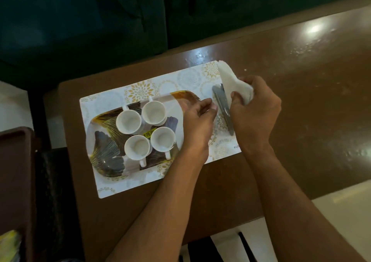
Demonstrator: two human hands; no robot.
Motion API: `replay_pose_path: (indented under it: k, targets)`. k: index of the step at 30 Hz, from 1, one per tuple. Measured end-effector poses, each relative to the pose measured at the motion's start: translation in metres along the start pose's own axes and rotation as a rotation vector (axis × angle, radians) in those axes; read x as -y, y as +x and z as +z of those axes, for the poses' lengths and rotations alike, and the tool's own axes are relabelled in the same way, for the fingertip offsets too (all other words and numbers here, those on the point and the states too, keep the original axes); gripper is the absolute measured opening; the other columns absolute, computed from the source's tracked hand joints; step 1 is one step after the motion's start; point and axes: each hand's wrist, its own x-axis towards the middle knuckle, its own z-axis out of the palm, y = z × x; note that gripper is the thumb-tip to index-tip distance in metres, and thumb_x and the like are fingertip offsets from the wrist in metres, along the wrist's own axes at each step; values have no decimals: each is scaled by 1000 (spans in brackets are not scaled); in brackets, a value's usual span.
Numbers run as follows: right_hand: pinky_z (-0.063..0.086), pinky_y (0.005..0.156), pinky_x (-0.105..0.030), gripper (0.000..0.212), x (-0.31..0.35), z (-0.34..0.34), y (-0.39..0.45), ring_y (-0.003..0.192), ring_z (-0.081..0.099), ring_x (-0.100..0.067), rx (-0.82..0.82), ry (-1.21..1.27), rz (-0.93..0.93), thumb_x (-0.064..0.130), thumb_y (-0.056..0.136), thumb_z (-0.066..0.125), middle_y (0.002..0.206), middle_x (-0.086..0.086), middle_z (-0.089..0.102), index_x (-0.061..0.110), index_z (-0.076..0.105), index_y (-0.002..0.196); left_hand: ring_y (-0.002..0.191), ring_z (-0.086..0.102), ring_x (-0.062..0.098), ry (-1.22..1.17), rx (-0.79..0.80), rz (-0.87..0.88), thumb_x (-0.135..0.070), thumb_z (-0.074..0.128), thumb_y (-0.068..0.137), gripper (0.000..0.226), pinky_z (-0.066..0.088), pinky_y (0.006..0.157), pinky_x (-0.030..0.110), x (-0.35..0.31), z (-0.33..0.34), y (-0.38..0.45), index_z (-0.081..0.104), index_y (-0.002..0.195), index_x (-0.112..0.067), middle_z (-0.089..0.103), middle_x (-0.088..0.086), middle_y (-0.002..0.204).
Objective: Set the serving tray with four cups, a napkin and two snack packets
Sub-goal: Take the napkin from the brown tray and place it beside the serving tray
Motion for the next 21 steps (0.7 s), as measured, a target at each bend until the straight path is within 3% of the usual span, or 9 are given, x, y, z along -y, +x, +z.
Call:
replay_pose_path:
  k: [4,13,21]
  targets:
    - [49,77,-23,29,-9,-6,10,91,72,-21,-1,-67,-39,6,85,73,104,-4,78,11,73,114,126,66,22,60,2,-25,-9,68,100,36,50,116,43,8,15,3,66,136,-8,71,9,132]
    - [58,81,-36,29,-19,5,9,91,71,-21,170,-97,-1,10,87,72,104,-1,76,15,71,115,130,64,24,110,41,-71,-11,67,102,40,49,116,47,13,23,6,62,141,-7,69,11,137]
    - [61,80,-39,27,-24,13,9,86,71,-18,157,-86,-4,1,87,70,99,-2,76,12,75,111,130,64,24,115,53,-89,-10,68,101,40,50,115,47,16,21,6,62,141,-7,69,11,137]
